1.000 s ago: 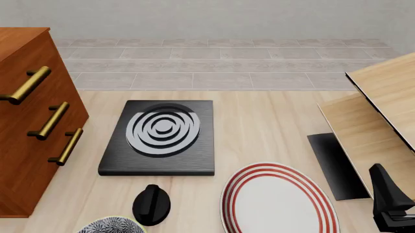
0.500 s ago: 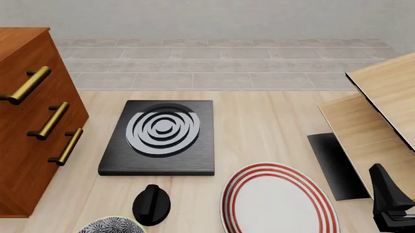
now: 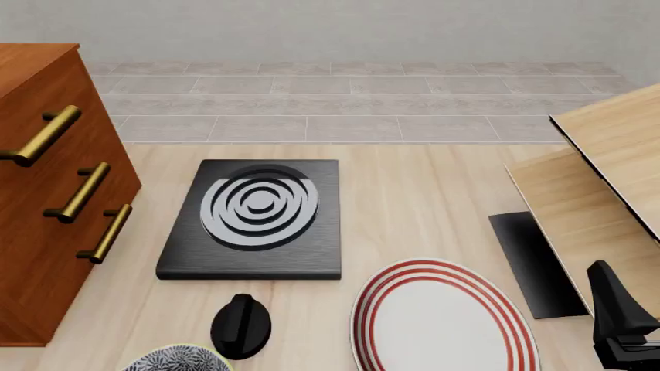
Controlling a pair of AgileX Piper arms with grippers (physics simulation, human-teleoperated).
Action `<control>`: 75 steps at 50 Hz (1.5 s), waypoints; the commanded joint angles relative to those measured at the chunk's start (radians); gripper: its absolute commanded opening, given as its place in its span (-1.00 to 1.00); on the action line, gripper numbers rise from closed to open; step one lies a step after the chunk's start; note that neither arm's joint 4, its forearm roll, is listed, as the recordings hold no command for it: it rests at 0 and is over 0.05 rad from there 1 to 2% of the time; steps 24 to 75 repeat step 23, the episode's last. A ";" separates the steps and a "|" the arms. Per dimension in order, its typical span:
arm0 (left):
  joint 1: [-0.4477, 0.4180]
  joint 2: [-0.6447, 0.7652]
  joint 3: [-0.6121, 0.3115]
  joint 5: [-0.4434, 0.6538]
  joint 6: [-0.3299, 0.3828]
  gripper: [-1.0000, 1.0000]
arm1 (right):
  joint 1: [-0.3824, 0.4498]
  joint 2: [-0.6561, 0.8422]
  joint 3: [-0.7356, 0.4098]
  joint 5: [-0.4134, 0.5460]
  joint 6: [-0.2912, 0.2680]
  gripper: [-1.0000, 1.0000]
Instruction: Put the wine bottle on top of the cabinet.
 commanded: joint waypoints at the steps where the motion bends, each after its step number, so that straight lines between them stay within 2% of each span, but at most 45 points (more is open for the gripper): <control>1: -0.035 -0.123 0.107 -0.024 0.013 1.00 | 0.001 0.000 0.000 0.000 0.000 1.00; 5: -0.045 -0.165 0.161 -0.035 0.014 1.00 | 0.000 -0.001 0.000 0.000 0.001 1.00; 22: -0.087 -0.317 0.288 -0.059 -0.014 1.00 | 0.000 0.000 0.000 0.000 0.000 1.00; 75: -0.087 -0.317 0.288 -0.059 -0.014 1.00 | 0.000 0.000 0.000 0.000 0.000 1.00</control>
